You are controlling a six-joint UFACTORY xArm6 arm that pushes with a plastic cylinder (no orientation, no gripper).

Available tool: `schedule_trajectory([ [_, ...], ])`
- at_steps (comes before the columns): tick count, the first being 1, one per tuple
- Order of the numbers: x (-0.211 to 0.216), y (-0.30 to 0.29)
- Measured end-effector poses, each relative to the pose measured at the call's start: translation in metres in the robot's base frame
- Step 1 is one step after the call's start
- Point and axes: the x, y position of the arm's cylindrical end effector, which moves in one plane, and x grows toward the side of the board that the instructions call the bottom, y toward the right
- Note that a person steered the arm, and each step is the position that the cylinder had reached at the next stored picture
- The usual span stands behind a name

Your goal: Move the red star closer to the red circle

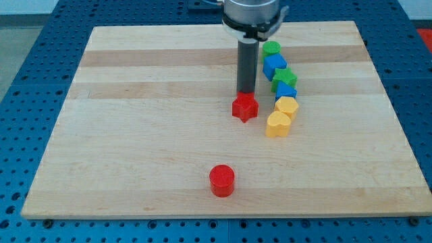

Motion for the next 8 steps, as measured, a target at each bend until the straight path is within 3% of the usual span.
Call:
schedule_trajectory([
  [2, 0.056, 0.009],
  [8, 0.131, -0.037],
])
